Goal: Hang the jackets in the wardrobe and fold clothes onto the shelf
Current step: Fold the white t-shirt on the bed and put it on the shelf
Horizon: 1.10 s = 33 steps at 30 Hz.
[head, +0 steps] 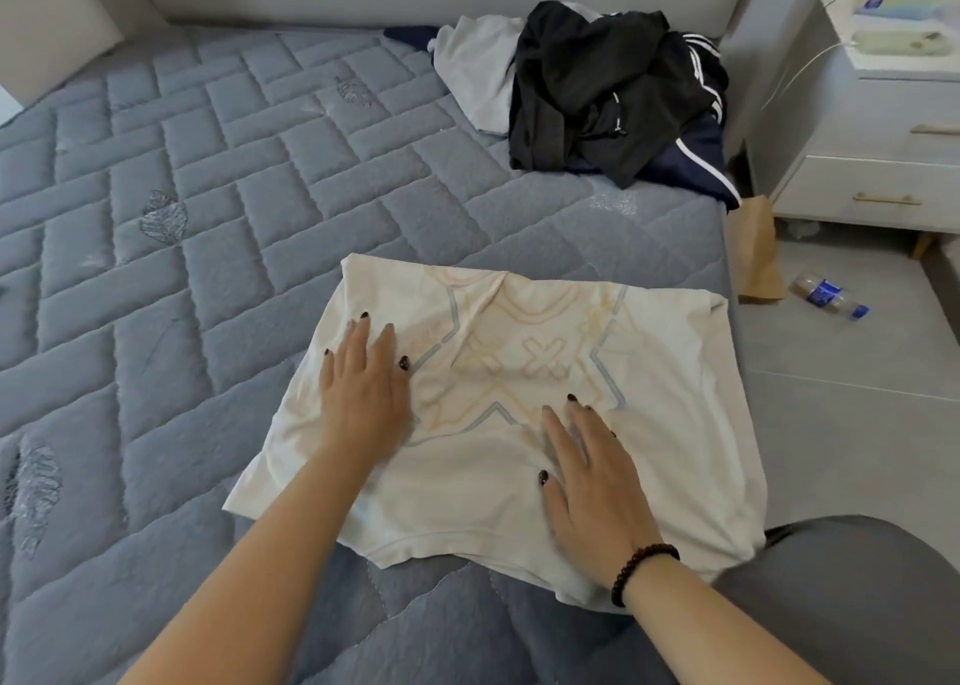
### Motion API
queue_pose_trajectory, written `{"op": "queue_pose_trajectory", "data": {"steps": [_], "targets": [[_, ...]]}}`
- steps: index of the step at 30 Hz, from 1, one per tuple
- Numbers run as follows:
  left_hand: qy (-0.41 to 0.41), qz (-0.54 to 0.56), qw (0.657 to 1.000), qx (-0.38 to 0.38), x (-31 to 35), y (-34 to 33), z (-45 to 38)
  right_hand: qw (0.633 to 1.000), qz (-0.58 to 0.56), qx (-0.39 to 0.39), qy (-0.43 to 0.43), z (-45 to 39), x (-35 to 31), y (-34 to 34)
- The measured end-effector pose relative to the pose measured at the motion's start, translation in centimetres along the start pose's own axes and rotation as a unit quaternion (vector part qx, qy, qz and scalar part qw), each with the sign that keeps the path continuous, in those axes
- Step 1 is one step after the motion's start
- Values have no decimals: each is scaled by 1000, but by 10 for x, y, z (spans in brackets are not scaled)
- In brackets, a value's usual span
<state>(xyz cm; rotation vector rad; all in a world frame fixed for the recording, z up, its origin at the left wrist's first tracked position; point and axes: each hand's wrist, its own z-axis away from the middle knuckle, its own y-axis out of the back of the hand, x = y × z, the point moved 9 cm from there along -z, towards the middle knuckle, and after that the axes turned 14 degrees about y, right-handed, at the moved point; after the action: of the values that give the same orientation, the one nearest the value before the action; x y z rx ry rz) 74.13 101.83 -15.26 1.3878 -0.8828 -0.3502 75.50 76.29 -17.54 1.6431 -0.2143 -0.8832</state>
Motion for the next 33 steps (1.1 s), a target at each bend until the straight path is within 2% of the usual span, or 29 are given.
{"op": "queue_pose_trajectory", "data": {"steps": [1, 3, 6, 8, 11, 16, 18, 20, 21, 23, 25, 28, 33], "targets": [[-33, -27, 999, -34, 13, -13, -1, 1000, 8, -23, -17, 0, 6, -4], [-49, -99, 989, -97, 23, -44, -5, 995, 34, -94, -5, -1, 8, -17], [-45, -205, 973, -99, 18, -70, -10, 977, 87, -168, 94, 2, -13, -39], [-39, -215, 972, -89, 17, -71, -13, 962, 112, -204, 140, 7, -25, -53], [-33, -223, 970, -95, 18, -71, -13, 959, 109, -213, 148, 8, -28, -52], [-6, -228, 965, -127, 24, -67, -7, 958, 20, -241, 156, 13, -33, -43], [17, -210, 968, -140, 27, -67, 1, 967, -114, -196, 114, 13, -24, -25], [28, -165, 978, -124, 30, -66, 18, 962, -267, -47, 10, 10, 9, 11], [31, -140, 983, -112, 31, -66, 31, 956, -284, 27, -65, 15, 38, 29], [29, -115, 989, -91, 35, -69, 61, 943, -239, 131, -191, 36, 94, 58], [19, -107, 991, -81, 43, -74, 90, 931, -200, 164, -257, 54, 130, 71], [-29, -94, 991, -90, 68, -81, 126, 899, -229, 188, -324, 71, 152, 70], [-137, -105, 976, -132, 126, -100, 167, 871, -245, 205, -375, 85, 167, 65]]}}
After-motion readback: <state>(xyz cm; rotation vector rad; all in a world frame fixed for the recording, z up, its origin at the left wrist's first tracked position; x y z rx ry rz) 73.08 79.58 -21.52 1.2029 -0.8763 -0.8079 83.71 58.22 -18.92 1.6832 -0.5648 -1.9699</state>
